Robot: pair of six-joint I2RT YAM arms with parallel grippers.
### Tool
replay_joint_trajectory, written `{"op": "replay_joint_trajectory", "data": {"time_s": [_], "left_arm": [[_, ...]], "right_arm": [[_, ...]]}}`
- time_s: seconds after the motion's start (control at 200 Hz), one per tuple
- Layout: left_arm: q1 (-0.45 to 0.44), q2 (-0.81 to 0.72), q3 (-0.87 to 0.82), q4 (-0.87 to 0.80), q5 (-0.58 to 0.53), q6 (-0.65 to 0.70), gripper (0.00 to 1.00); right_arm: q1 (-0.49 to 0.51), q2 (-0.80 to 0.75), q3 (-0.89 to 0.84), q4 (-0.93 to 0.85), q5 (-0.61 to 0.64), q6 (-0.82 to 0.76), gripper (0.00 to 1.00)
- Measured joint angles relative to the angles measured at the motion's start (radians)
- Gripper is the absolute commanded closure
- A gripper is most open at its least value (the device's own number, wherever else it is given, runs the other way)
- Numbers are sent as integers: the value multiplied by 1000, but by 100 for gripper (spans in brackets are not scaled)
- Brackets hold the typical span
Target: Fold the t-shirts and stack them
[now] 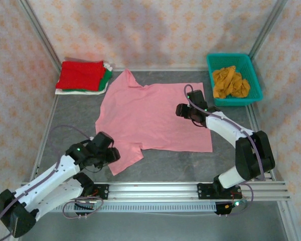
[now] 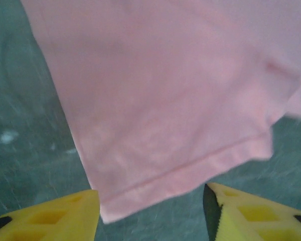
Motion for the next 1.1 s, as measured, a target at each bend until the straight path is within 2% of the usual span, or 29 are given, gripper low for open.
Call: {"op": "replay_joint_trajectory", "data": {"time_s": [0.14, 0.4, 0.551, 0.656, 0.706, 0.786, 0.941, 1.001, 1.061, 1.096], "left_arm": [[-95, 47, -66, 7, 31, -82, 48], [-113, 178, -78, 98, 60, -107, 48], [-113, 204, -78, 105, 61, -106, 49], [-113, 211, -78, 105, 58, -103, 61], [-113, 220, -78, 105, 55, -93, 63], [-113, 243, -78, 105, 47, -94, 80], [-113, 256, -73, 105, 18, -70, 89], [-113, 255, -71, 105, 5, -68, 92], [-113, 249, -71, 104, -13, -69, 100], [-113, 242, -71, 102, -21, -66, 100]], "right_arm": [[0, 0, -4, 11, 14, -7, 43], [0, 0, -32, 32, 31, -6, 43], [0, 0, -44, 33, 37, -6, 43], [0, 0, -48, 33, 42, -6, 43], [0, 0, -48, 34, 45, -6, 43], [0, 0, -48, 33, 47, -6, 43], [0, -16, -56, 31, 48, -6, 42], [0, -47, -67, 17, 53, -6, 42], [0, -86, -79, 3, 59, -3, 40], [0, -114, -87, -8, 63, -1, 40]]}}
